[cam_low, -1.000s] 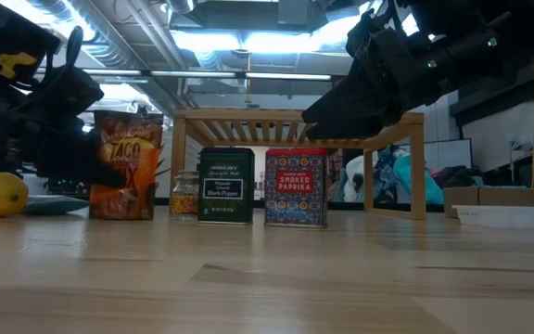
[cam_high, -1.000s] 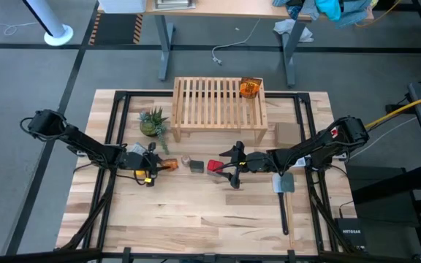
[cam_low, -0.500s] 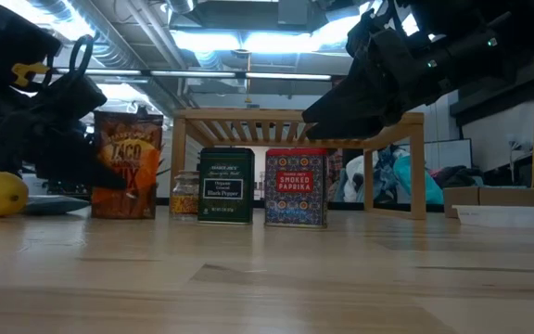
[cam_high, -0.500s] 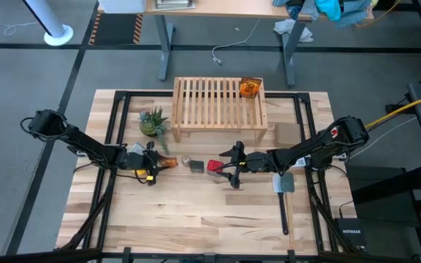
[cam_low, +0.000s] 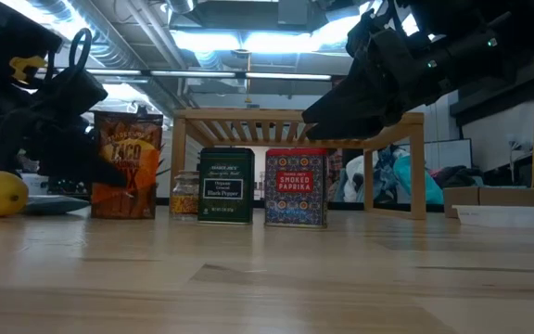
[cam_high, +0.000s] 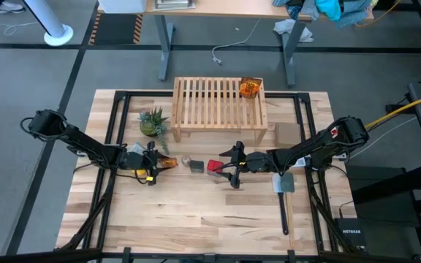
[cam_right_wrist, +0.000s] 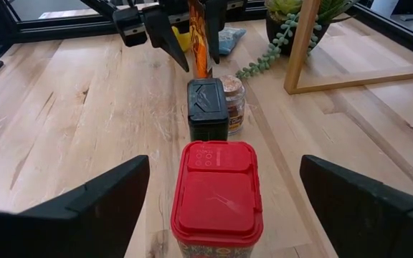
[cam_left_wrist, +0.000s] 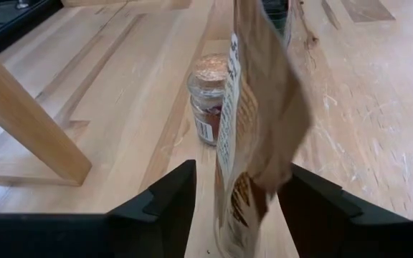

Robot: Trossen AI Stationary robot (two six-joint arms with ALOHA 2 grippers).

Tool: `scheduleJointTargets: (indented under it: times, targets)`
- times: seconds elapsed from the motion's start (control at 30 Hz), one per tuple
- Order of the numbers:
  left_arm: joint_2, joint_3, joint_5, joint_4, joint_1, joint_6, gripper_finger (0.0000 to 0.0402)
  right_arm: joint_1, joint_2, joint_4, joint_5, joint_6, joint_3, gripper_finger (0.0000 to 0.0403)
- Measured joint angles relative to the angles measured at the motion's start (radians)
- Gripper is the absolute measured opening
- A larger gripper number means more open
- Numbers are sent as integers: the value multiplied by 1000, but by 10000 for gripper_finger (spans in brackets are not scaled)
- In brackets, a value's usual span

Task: Shelf spices
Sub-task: Remove the orange seasoning pack from the shelf

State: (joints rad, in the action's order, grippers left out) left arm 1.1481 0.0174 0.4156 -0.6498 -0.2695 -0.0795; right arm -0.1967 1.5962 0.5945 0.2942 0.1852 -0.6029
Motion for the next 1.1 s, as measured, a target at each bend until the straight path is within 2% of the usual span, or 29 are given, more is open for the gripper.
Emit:
scheduleJointTargets:
  times: [0.4,0.73,1.1]
  targets:
    - [-22,1,39,1,0,17,182,0,0,0,0,0,0,367]
    - [-152,1,57,1,0,21,182,0,0,0,0,0,0,367]
    - [-315,1,57,1,0,109,182,0,0,0,0,0,0,367]
